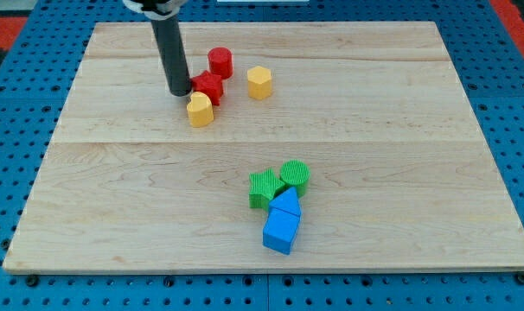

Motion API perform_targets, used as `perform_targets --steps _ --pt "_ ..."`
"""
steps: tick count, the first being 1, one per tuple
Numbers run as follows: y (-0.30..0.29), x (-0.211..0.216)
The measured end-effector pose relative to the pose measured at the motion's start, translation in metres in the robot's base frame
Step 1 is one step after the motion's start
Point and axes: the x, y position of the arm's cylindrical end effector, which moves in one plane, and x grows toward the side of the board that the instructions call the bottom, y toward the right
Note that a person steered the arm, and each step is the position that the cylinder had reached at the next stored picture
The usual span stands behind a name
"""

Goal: Slide green star towards center of the board

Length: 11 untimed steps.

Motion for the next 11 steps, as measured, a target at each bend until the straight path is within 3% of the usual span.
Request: perform_targets --steps 2,3,5,7,8,11 --pt "-0.022 0.008" --pt "-0.076 0.045" --pt "0.021 0.173" --pt "0.083 0.213" --pt "0.101 0.209" --pt "0.093 0.112"
